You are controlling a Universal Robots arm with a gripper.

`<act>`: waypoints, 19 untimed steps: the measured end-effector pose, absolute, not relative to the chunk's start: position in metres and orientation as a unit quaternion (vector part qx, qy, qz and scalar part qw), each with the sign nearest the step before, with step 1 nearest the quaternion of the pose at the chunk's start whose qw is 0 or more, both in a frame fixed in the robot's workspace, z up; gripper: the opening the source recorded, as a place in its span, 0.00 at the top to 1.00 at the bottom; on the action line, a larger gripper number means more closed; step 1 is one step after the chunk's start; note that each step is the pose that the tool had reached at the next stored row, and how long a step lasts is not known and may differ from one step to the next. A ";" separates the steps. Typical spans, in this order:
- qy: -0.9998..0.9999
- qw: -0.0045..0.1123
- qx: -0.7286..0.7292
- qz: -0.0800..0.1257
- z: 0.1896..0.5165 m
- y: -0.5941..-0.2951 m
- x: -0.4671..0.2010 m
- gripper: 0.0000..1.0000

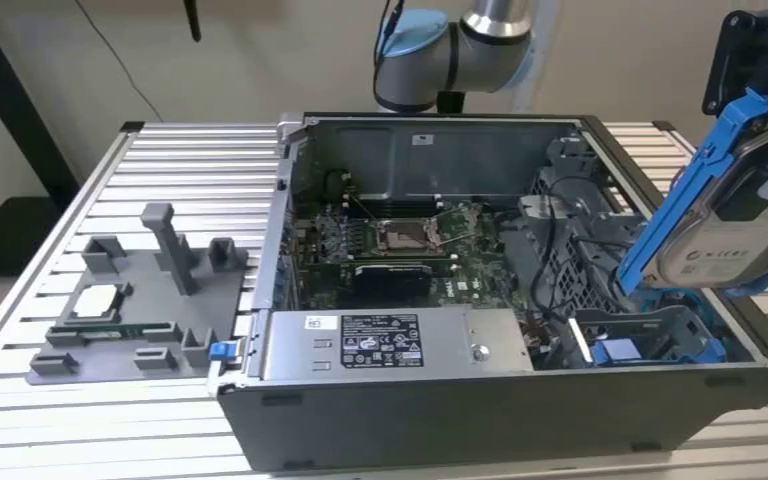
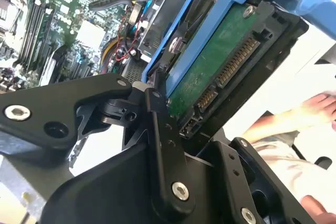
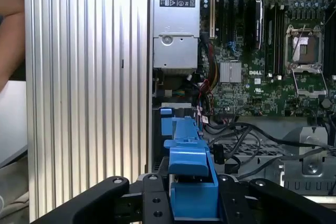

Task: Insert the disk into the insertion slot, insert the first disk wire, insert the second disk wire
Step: 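Insert the disk into the insertion slot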

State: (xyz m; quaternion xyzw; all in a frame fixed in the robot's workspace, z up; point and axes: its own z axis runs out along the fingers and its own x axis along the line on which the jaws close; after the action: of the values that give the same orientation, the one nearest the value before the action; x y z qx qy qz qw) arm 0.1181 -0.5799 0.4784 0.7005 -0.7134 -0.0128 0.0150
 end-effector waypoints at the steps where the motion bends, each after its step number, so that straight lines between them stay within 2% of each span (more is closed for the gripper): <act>1: -0.713 0.015 0.701 -0.013 0.478 -0.580 0.118 1.00; 19: -0.713 0.015 0.700 -0.013 0.469 -0.580 0.118 1.00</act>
State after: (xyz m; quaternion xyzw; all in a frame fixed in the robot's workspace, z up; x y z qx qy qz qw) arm 0.1181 -0.5799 0.4693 0.7005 -0.7134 -0.0128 0.0150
